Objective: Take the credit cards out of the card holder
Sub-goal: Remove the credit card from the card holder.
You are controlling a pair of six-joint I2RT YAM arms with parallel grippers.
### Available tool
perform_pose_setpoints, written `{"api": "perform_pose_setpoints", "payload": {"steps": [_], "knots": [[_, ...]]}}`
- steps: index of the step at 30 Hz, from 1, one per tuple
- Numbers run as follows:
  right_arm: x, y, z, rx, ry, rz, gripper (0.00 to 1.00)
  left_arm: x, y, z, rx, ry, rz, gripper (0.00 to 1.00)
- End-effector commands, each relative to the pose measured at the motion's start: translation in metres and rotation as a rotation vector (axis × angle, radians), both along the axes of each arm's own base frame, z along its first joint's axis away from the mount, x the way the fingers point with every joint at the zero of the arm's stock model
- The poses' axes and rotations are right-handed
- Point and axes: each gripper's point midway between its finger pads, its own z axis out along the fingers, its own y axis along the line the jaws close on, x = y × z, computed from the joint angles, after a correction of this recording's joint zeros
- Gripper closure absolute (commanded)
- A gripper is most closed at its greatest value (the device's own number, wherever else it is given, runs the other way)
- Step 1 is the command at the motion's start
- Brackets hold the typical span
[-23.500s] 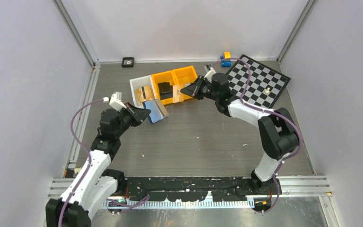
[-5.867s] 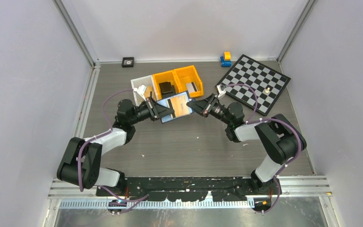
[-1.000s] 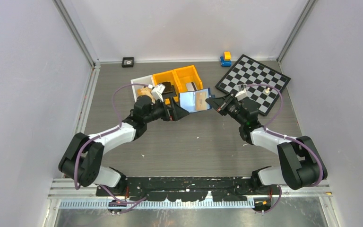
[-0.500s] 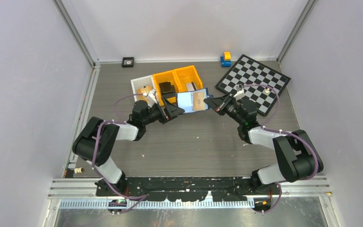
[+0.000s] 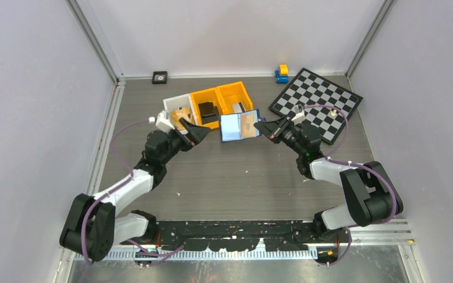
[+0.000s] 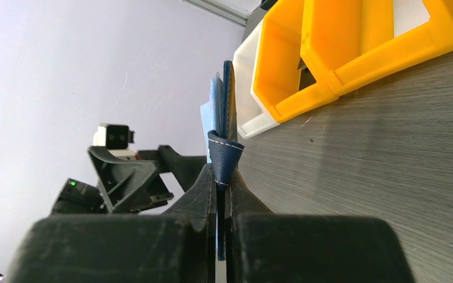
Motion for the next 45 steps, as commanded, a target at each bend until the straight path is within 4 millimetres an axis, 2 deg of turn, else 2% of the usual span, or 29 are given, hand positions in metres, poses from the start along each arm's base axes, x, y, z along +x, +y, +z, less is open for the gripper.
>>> {"api": "perform_pose_setpoints", "payload": {"steps": [1,3,5,12,15,23,26,39,42,45], "knots": [[-0.002,0.004,0.025,0.043,-0.093,0.021,1.00,-0.001,0.023,-0.008,-0.065,-0.039,0.122,0.00],[-0.003,0.006,0.029,0.067,-0.105,0.041,1.00,-0.001,0.008,0.002,-0.051,-0.064,0.027,0.00],[-0.005,0.009,0.036,0.094,-0.127,0.065,0.99,-0.003,-0.005,0.002,-0.026,-0.044,-0.047,0.00],[-0.003,0.012,0.032,0.109,-0.105,0.081,0.99,-0.013,-0.040,0.009,-0.050,-0.102,-0.215,0.00],[-0.004,0.014,0.035,0.140,-0.107,0.098,0.99,-0.021,-0.054,0.018,-0.066,-0.181,-0.283,0.00],[-0.006,0.018,0.037,0.179,-0.103,0.125,1.00,-0.025,-0.064,0.020,-0.085,-0.196,-0.343,0.00],[-0.009,0.023,0.038,0.180,-0.110,0.141,0.99,-0.027,-0.071,0.019,-0.088,-0.190,-0.373,0.06],[-0.021,0.041,0.048,0.188,-0.159,0.220,1.00,-0.028,-0.092,0.019,-0.162,-0.164,-0.461,0.05],[-0.023,0.044,0.049,0.199,-0.157,0.234,0.99,-0.025,-0.090,0.018,-0.165,-0.164,-0.449,0.09],[-0.024,0.047,0.048,0.197,-0.154,0.241,1.00,-0.022,-0.083,0.028,-0.182,-0.192,-0.434,0.17]]}}
